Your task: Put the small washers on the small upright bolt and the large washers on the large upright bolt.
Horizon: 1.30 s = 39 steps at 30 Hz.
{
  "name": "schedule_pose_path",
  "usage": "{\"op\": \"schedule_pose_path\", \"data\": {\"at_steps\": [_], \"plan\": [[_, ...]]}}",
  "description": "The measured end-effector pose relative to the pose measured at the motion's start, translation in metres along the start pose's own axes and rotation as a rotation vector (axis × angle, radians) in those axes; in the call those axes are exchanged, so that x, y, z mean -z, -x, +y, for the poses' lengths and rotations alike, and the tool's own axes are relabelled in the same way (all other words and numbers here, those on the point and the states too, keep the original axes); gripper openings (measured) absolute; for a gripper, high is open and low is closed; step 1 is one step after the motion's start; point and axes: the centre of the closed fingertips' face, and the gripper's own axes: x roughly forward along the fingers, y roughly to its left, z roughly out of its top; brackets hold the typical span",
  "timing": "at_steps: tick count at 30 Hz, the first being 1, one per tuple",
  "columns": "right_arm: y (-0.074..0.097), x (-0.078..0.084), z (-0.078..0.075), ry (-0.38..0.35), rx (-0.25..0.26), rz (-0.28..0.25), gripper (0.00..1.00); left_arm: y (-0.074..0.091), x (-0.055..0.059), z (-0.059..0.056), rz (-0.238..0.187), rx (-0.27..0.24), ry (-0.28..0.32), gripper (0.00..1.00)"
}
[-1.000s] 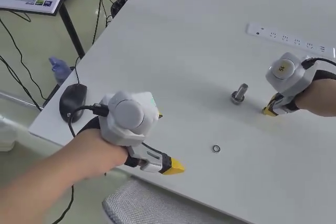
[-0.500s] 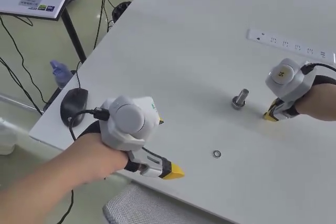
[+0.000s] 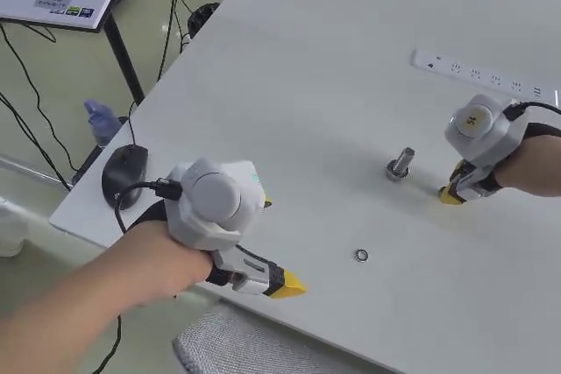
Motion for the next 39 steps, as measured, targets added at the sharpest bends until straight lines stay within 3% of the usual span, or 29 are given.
{"op": "schedule_pose_path", "data": {"at_steps": [28,39], "plan": [[0.042,-0.008,0.008,0.021,0.011,-0.028,0.35,0.009,-0.018,-0.005,-0.034,-0.009,-0.017,0.8],[0.047,-0.005,0.023,0.012,0.007,-0.047,0.35,0.01,-0.022,-0.007,-0.05,-0.017,-0.025,0.84]]}}
